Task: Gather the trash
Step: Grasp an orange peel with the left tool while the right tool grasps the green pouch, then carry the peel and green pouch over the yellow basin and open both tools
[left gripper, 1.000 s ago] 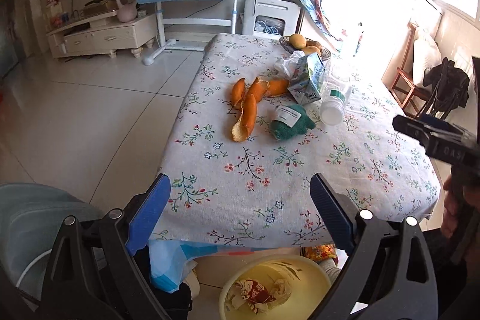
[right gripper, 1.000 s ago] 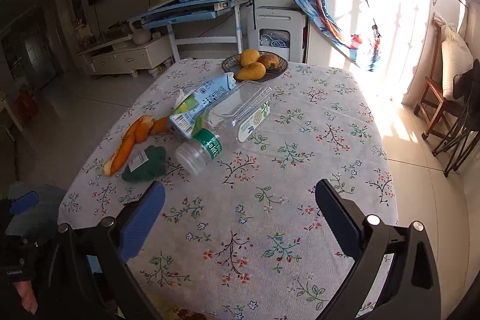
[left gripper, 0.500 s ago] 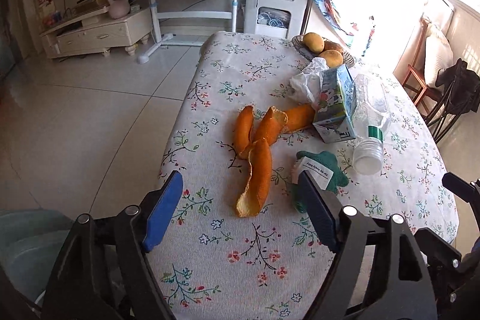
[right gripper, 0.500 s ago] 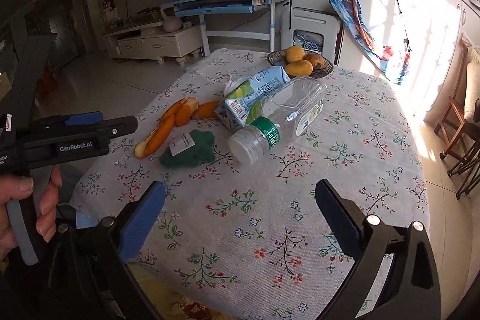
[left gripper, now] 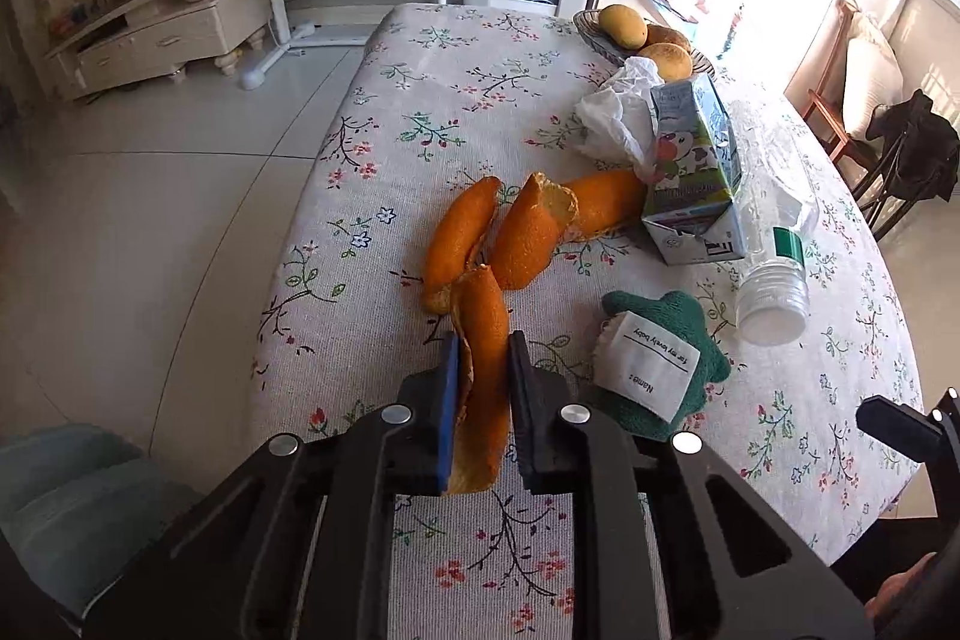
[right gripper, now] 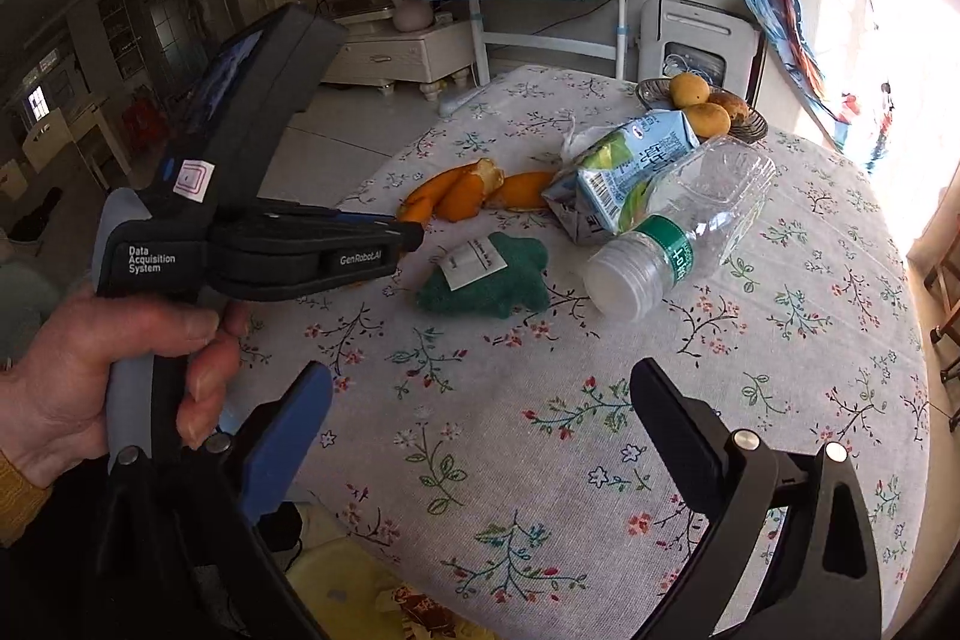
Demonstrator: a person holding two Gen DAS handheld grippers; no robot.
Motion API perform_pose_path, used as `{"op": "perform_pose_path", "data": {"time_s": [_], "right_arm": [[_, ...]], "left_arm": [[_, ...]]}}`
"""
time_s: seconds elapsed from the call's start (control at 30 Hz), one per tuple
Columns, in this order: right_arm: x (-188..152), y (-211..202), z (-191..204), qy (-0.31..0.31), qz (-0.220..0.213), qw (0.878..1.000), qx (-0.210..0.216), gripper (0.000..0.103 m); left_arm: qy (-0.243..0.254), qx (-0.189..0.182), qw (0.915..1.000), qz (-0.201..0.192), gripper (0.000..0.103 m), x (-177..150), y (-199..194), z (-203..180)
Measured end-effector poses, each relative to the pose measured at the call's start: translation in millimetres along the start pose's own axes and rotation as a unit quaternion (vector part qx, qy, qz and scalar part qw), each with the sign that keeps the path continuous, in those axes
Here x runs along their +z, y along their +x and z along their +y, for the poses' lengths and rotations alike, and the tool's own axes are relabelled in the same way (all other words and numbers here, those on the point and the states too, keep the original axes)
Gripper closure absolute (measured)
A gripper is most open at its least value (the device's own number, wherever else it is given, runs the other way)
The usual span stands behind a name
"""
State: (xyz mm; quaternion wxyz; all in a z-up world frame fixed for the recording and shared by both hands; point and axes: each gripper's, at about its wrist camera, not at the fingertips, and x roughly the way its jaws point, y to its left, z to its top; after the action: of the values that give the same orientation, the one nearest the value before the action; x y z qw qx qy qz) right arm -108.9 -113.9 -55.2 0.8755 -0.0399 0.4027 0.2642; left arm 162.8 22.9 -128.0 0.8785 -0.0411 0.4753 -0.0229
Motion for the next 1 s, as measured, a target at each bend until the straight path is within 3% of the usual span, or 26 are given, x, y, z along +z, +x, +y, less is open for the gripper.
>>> {"op": "perform_pose_path", "data": {"time_s": [0.33, 0.5, 0.6, 0.7, 0.83, 1.0], "right_arm": [[19, 39, 2, 0.073, 0.025, 0.996, 0.050, 0.023], [31, 59, -7, 0.125, 0.027, 0.990, 0.052, 0.026], [36, 66, -8, 0.134, 0.027, 0.990, 0.032, 0.028], [37, 72, -7, 0.126, 0.035, 0.991, 0.007, 0.037], [39, 73, -12, 0.104, 0.034, 0.994, -0.029, 0.060], [37, 64, -20, 0.099, 0.024, 0.995, -0.022, 0.067]], "left_arm": [[-0.074, -0.032, 0.9955, -0.051, 0.087, -8, -55, 51], [-0.065, -0.039, 0.9953, -0.060, 0.087, -6, -63, 50], [-0.054, -0.042, 0.9957, -0.062, 0.087, -5, -64, 45], [-0.048, -0.048, 0.9959, -0.060, 0.087, -5, -64, 42], [-0.041, -0.052, 0.9959, -0.061, 0.087, -3, -64, 39], [-0.028, -0.052, 0.9962, -0.063, 0.087, -4, -64, 30]]}}
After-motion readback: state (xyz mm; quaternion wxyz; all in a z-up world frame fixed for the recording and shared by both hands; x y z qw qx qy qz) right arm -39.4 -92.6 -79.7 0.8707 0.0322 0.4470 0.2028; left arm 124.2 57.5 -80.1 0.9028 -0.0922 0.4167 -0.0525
